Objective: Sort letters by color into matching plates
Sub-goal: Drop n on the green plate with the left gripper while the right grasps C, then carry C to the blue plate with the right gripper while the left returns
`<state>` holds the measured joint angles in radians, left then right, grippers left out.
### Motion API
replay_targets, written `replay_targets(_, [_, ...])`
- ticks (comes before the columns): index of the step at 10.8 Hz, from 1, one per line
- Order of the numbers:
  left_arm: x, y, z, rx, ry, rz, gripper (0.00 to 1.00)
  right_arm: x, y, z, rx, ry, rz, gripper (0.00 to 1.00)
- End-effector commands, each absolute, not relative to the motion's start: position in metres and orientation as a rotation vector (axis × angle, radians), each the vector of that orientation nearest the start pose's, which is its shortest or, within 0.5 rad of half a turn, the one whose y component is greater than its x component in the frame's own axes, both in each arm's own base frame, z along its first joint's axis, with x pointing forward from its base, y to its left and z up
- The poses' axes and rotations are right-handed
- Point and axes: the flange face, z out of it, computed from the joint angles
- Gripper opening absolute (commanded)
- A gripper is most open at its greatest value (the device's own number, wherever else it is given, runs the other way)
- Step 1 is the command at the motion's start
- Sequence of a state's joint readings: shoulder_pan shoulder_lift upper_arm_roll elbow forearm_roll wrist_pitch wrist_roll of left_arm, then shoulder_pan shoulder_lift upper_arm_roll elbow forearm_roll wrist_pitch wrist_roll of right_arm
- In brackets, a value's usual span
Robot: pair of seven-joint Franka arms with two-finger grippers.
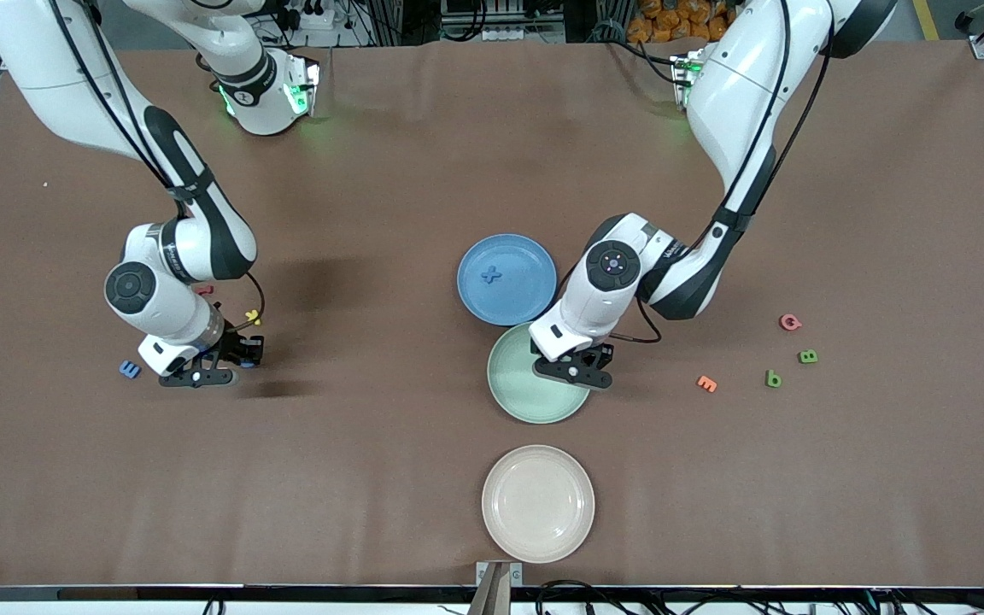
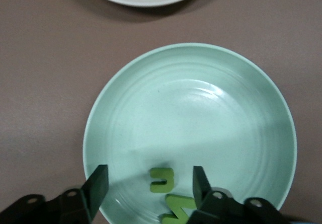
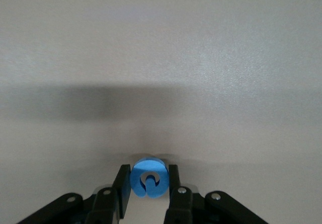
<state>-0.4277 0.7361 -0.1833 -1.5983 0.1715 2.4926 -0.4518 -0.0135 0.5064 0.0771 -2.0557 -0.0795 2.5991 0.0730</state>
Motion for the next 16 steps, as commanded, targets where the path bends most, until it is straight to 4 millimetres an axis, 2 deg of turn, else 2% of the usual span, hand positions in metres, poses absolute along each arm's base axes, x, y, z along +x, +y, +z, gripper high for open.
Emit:
replay_targets(1, [0.608,-0.382,0.242,-3.173,0.362,-0.309,0.99,0.596,0.057,0.21,-3.136,-0.028,-0.077,0.18])
replay_targets(3, [0.623,-0.352,0.262,-3.144,0.344,-0.357,1.0,0.6,0.089,0.223,-3.114,0.07,-0.082,0.18])
replay_targets(5, [0.62,-0.339,0.289,-3.134,0.319,-0.372,1.0,0.598,0.123,0.234,-3.11,0.137,-0.028,0.18])
replay_targets(6, [0.627,-0.32,0.309,-3.118,0.282,-0.361,1.0,0.594,0.145,0.237,-3.102,0.167,-0.028,0.18])
replay_targets(7, [0.642,-0.286,0.326,-3.106,0.225,-0.369,1.0,0.59,0.162,0.239,-3.097,0.2,-0.027,0.18])
replay_targets(8, [0.646,-0.264,0.333,-3.087,0.256,-0.349,1.0,0.585,0.182,0.24,-3.092,0.225,-0.028,0.18])
replay_targets(10, [0.648,-0.217,0.322,-3.06,0.285,-0.282,1.0,0.572,0.222,0.242,-3.083,0.282,-0.028,0.18])
replay_targets(11, [0.653,-0.185,0.314,-3.044,0.333,-0.248,1.0,0.564,0.248,0.245,-3.079,0.308,-0.024,0.18])
replay_targets(13, [0.661,-0.138,0.299,-3.039,0.298,-0.2,1.0,0.55,0.287,0.25,-3.076,0.329,-0.011,0.18])
replay_targets(14, [0.663,-0.121,0.286,-3.037,0.285,-0.174,1.0,0.543,0.308,0.254,-3.069,0.341,-0.009,0.18])
replay_targets(16, [0.67,-0.087,0.278,-3.001,0.433,-0.19,1.0,0.526,0.346,0.258,-3.054,0.372,-0.006,0.18])
